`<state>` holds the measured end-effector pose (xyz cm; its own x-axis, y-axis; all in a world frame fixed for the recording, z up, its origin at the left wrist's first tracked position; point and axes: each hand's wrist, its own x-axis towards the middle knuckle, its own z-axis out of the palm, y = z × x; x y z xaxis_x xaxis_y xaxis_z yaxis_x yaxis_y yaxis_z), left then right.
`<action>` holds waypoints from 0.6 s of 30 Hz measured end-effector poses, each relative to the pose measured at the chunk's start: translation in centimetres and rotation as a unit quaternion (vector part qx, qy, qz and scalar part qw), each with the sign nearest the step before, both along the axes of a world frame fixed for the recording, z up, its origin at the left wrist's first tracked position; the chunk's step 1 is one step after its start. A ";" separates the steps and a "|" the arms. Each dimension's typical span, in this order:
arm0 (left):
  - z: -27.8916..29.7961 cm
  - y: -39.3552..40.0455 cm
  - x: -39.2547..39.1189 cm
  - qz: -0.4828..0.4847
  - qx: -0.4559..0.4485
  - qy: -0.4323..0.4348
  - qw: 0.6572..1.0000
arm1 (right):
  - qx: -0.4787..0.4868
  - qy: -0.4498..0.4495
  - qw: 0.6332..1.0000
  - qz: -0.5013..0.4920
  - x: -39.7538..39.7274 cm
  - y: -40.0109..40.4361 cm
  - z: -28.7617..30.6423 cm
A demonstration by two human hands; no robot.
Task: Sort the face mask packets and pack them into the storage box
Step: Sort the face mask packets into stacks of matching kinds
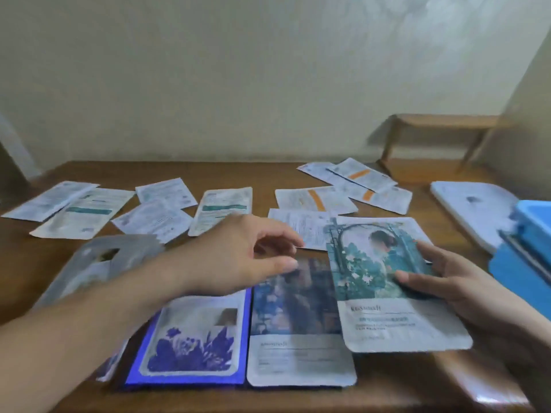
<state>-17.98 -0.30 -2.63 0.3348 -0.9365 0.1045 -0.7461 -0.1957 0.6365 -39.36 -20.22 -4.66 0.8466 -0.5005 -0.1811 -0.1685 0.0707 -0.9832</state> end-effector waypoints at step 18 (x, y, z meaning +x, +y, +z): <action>-4.3 -9.8 -6.2 -0.134 0.227 -0.291 0.920 | -0.389 0.174 0.901 -0.076 -4.6 -3.0 -3.1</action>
<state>-24.22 -10.13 -6.89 0.0972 -0.9683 -0.2300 -0.9946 -0.1027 0.0122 -43.98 -23.20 -7.78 0.7166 -0.6968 0.0327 -0.5237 -0.5683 -0.6346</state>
